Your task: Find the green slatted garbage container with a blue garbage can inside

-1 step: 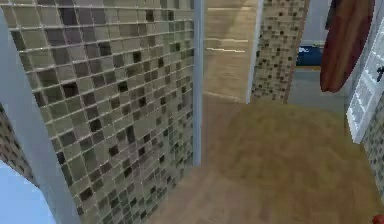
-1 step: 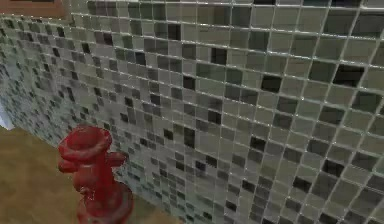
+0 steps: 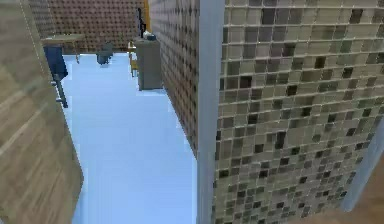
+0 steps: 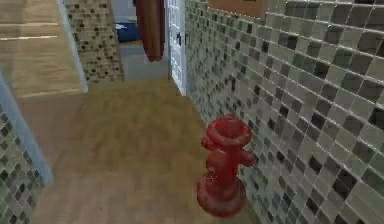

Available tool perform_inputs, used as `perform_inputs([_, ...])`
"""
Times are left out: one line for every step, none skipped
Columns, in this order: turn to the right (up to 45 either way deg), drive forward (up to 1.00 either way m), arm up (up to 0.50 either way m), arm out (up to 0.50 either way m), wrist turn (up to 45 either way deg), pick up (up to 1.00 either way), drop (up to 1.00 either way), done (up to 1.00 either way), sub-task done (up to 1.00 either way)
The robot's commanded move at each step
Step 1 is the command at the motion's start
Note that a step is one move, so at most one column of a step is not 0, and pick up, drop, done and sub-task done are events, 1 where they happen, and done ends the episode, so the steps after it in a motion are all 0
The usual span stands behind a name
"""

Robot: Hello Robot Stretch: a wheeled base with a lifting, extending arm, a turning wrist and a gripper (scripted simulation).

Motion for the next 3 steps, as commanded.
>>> perform_inputs([-18.0, 0.00, 0.00, 0.00, 0.0, 0.00, 0.00, 0.00, 0.00])
perform_inputs([0.0, 1.00, 0.00, 0.00, 0.0, 0.00, 0.00, 0.00, 0.00])
perform_inputs([0.0, 1.00, 0.00, 0.00, 0.0, 0.00, 0.00, 0.00, 0.00])
